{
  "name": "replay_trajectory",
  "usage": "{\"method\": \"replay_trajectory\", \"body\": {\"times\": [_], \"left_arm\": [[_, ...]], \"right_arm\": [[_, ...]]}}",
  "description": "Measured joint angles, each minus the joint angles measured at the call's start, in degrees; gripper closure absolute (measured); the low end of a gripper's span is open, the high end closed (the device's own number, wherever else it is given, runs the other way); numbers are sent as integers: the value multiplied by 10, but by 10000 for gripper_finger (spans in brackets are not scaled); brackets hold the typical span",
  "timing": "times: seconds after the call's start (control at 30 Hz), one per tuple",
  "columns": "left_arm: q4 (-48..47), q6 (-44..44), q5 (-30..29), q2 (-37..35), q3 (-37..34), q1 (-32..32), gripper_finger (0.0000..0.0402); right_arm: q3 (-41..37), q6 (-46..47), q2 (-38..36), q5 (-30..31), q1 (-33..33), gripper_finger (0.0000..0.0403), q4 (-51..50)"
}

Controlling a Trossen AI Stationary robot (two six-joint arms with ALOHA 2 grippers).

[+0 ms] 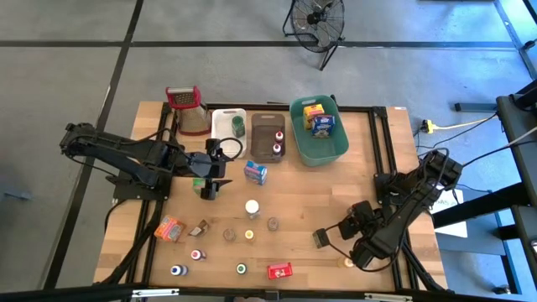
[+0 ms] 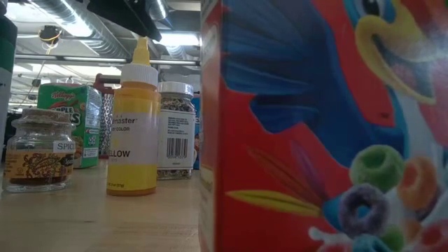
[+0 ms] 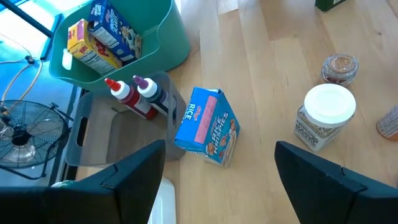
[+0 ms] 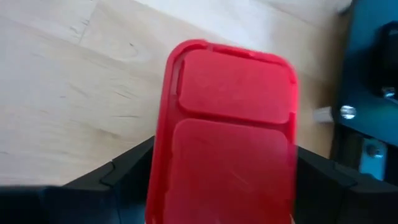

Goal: Pick & Place Kitchen Items
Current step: Put the red spice can into the left white bin

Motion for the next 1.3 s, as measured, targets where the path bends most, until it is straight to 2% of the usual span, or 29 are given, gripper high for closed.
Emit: {"method": "replay_trajectory", "body": {"times": [0.27,0.53,0.63,0.87,0.93,1.07,1.3], "left_arm": [[0,0,0,0,0,0,103],[0,0,0,0,0,0,103],[0,0,0,0,0,0,103],[0,0,0,0,0,0,103],[1,0,0,0,0,0,103],[7,0,0,0,0,0,103],[75,16,14,9,-31,0,103]], "right_arm": [[-18,-7,0,-2,-4,141,24],[-16,-16,0,-16,-4,213,18],[2,-31,0,-17,-6,215,0],[95,-66,-2,-14,-19,210,-124],[128,-85,-9,11,-25,207,-149],[193,-141,-19,104,-35,214,-180],[291,-336,-23,224,-63,210,-174]]}}
